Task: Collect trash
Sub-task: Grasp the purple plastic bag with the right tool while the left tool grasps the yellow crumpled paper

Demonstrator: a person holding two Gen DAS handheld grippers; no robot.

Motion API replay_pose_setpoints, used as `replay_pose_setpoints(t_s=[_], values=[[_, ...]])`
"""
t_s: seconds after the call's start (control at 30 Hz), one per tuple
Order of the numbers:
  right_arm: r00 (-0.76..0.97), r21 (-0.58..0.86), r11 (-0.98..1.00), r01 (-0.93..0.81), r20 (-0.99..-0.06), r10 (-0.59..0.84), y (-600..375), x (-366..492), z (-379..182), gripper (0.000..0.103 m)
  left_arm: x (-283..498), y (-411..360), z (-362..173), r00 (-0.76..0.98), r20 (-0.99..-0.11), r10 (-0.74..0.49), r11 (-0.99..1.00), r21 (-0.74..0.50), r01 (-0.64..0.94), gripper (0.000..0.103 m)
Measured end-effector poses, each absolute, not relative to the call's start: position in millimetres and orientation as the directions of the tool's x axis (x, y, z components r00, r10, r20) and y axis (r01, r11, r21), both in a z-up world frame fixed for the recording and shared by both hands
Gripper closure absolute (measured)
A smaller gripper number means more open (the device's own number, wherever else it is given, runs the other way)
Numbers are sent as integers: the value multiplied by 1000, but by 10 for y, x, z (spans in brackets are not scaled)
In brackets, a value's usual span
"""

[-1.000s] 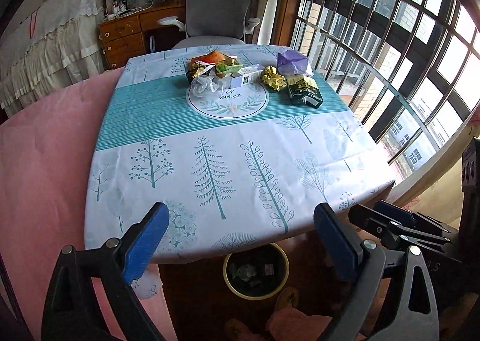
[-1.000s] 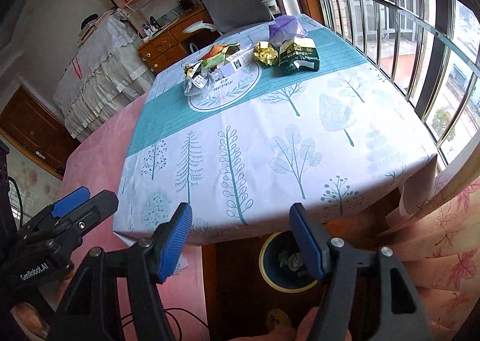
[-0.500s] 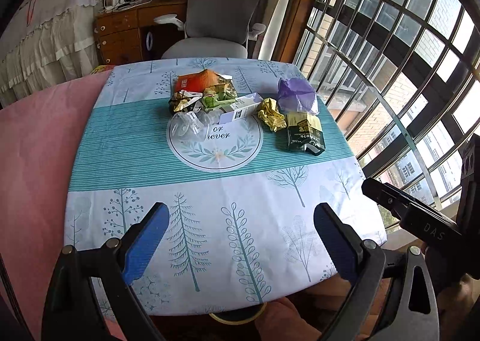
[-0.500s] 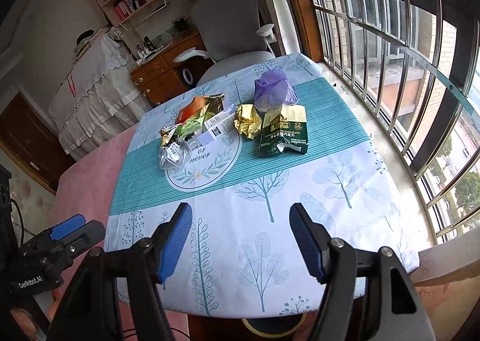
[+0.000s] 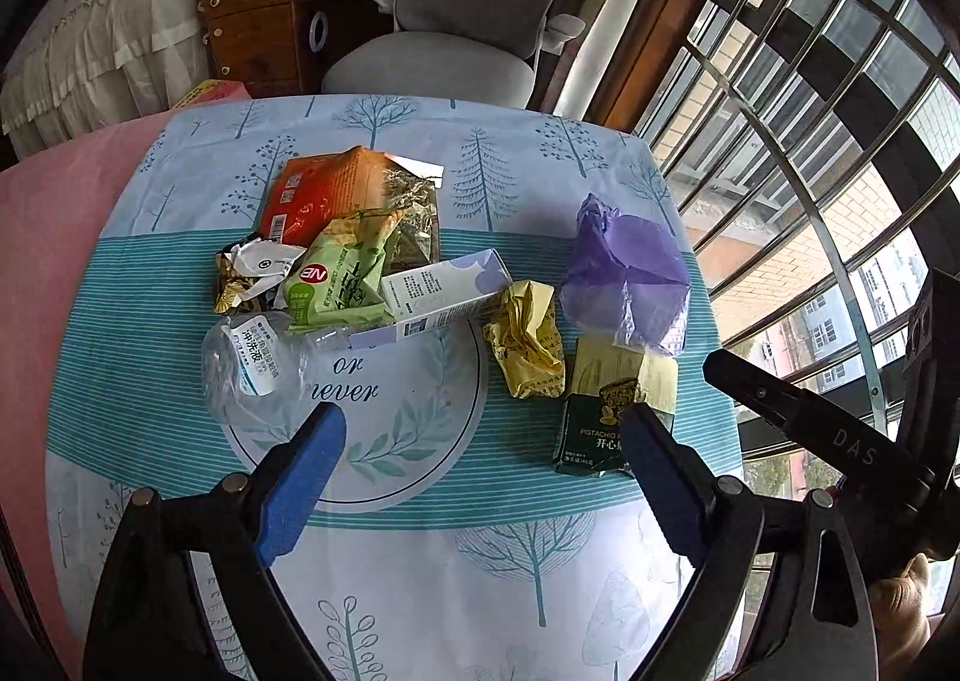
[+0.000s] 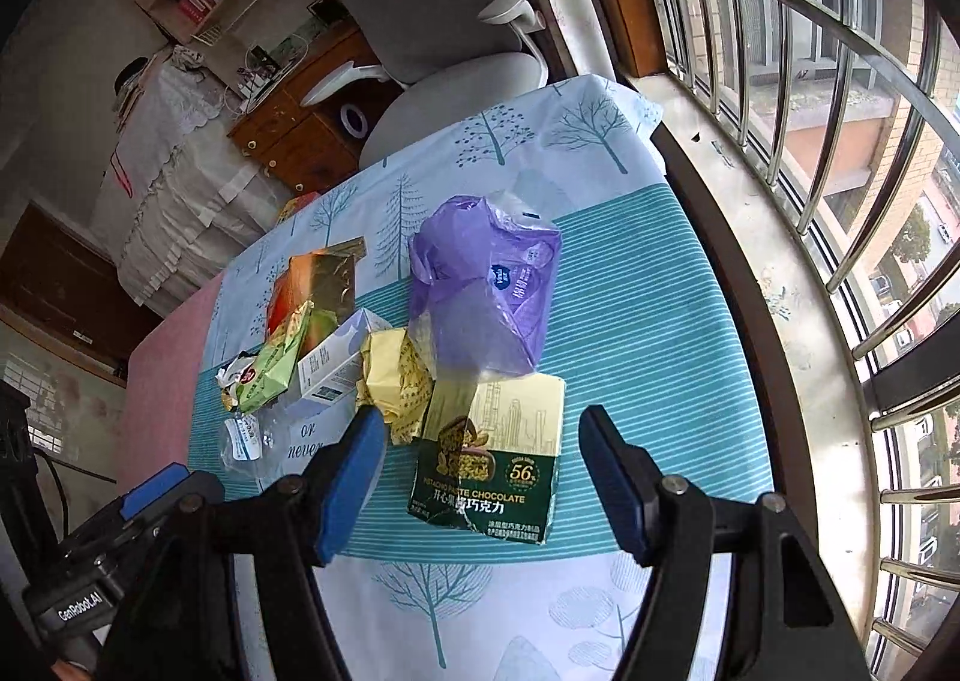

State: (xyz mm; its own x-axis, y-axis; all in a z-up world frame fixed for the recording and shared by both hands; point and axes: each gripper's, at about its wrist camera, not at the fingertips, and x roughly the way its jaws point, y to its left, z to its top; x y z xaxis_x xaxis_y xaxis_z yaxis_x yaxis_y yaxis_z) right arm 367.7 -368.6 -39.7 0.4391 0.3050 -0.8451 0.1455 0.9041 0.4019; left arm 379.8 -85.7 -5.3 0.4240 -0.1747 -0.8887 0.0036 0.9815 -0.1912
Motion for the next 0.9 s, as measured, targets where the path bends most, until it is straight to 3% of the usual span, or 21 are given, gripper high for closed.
replay_pose_setpoints(t_s=[0.5,0.63,0.7,0.9], values=[[294,565,796,217,-816,498,-3834,4553,-1157,35,4513,-1070,-831,295,-939,-177,972,-213,-96,15],[305,592,779,208,-796,523,-3843,4588,-1227,37,4626,-1095,-975,267,-944,-192,967,-229,-115,27],[317,601,774,199,-787,530,-3856,4597,-1235,63,4666,-1093,-1054,252,-945,-207,961,-245,-129,35],[333,607,783,134,-772,541,-3831,4589,-1186,77,4732,-1170,-1213,228,-945,-235,953,-270,-137,67]])
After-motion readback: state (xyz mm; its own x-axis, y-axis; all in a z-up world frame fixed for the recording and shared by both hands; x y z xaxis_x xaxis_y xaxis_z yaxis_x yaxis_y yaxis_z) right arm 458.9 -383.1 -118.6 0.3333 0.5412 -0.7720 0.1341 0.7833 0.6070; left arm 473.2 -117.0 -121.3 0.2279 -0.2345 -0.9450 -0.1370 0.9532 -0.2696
